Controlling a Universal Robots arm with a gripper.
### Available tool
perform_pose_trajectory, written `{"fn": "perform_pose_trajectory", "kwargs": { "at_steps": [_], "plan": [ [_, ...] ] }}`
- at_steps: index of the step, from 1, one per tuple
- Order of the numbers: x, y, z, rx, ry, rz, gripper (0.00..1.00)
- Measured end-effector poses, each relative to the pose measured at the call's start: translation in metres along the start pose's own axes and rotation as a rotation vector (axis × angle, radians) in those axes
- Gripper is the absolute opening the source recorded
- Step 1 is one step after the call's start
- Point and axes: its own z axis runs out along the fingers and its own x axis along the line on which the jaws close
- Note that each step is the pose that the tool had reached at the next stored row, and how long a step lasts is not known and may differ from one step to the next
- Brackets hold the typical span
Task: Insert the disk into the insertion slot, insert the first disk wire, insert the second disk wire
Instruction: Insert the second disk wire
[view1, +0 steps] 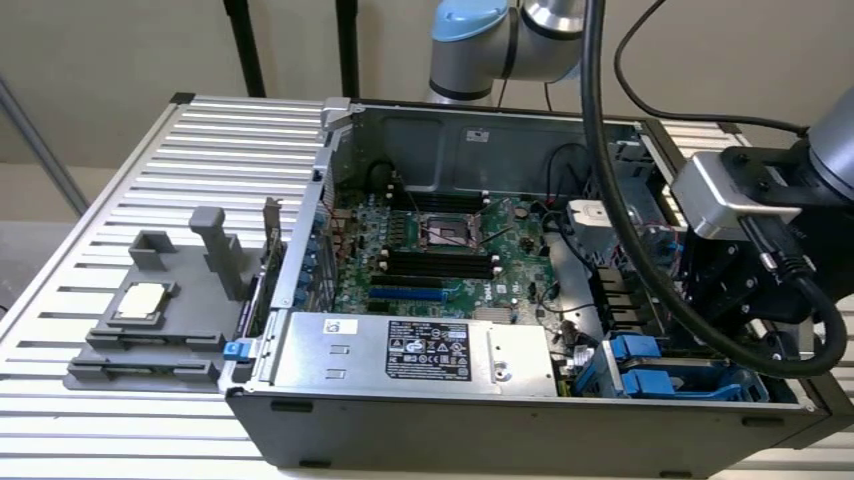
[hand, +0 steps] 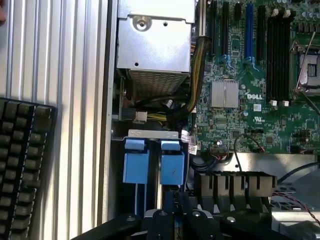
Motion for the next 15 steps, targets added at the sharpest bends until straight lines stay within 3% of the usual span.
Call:
{"fn": "perform_pose_trajectory", "kwargs": {
  "at_steps": [10,15],
  "plan": [
    [0.0027,-0.0002,0.004,0.0028,-0.0298,-0.012,0.16],
    [0.003,-0.0006,0.0048,0.0035,-0.0339,-0.012,0.16]
  ]
}}
